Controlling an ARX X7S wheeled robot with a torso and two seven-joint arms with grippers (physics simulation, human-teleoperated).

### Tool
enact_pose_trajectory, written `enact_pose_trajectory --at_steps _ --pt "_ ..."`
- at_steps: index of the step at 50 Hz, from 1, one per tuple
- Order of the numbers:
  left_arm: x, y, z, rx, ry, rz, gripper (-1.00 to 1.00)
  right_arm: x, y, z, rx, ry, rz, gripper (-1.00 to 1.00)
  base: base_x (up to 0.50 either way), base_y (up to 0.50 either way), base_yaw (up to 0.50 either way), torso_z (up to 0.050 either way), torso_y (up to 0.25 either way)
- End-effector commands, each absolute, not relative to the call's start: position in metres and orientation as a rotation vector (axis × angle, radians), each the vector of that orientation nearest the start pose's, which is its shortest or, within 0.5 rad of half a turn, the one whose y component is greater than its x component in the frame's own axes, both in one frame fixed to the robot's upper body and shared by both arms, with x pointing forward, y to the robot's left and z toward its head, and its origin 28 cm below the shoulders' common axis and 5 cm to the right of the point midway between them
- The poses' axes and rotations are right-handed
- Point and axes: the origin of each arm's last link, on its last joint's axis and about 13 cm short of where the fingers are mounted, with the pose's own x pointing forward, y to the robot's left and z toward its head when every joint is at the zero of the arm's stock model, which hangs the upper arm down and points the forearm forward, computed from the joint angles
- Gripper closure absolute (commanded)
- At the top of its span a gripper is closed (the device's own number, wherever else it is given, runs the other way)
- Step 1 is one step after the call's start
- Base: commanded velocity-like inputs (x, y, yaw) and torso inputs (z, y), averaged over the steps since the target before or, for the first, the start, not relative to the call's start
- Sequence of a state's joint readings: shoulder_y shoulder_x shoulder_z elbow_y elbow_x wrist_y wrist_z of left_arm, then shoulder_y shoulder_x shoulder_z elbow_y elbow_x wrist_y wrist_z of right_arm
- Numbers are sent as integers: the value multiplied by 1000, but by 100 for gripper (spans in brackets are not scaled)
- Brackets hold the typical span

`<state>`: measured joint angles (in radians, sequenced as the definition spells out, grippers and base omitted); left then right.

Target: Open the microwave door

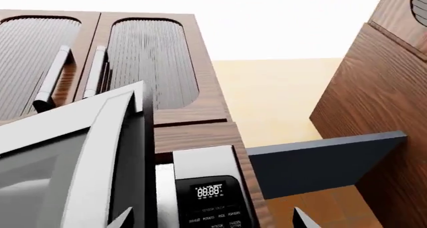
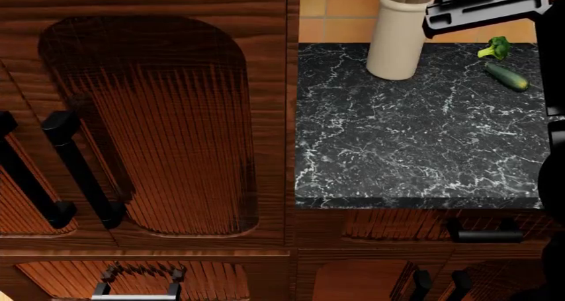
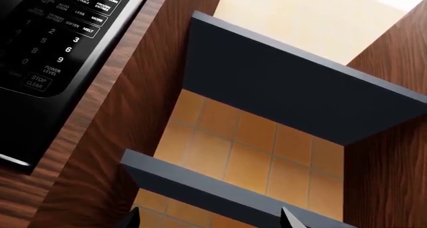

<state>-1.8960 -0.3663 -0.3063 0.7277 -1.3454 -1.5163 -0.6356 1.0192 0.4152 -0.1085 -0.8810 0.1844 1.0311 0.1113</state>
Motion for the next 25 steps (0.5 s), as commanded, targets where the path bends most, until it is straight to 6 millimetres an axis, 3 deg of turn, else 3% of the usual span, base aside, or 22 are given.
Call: enact_pose_trajectory --at_steps 1,25 --pt "122 219 444 165 -1081 -344 -100 219 -133 336 -344 -822 -71 -100 0 0 0 0 0" --pt "151 189 446 146 -839 -500 -100 219 -133 336 -340 -818 -87 -100 0 0 0 0 0"
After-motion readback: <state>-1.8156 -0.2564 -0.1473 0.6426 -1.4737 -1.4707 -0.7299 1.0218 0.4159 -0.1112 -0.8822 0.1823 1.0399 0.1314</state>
